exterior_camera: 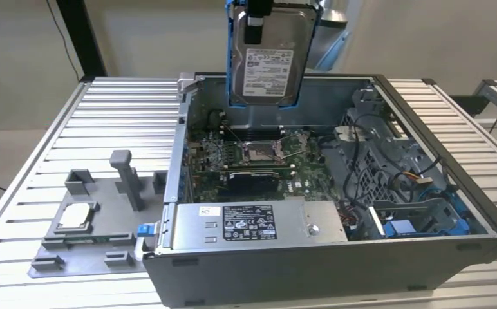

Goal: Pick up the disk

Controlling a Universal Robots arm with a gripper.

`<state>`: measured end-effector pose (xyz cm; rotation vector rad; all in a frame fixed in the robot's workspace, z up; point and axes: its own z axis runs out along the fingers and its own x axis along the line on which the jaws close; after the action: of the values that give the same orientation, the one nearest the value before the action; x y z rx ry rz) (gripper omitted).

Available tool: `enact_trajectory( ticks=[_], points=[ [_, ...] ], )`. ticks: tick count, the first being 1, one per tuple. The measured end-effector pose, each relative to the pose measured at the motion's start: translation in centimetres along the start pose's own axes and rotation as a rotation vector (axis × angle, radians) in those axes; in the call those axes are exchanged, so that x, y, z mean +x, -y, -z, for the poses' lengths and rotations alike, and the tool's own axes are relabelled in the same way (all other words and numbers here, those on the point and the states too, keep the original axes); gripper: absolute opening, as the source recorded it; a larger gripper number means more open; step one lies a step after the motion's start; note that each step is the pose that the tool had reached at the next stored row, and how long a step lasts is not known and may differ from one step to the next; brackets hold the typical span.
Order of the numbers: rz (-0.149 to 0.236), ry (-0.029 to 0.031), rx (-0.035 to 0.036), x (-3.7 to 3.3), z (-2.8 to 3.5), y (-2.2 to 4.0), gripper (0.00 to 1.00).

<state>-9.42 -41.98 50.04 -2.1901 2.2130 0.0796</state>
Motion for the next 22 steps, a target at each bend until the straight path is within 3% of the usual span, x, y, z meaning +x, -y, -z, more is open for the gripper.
enact_trajectory(
  ticks=[8,22],
  points=[
    [0.0,0.0,-0.0006,1.22,0.07,3.41,0.0],
    [0.0,-0.0001,-0.0006,4.42,0.21,7.53,0.0]
  ],
)
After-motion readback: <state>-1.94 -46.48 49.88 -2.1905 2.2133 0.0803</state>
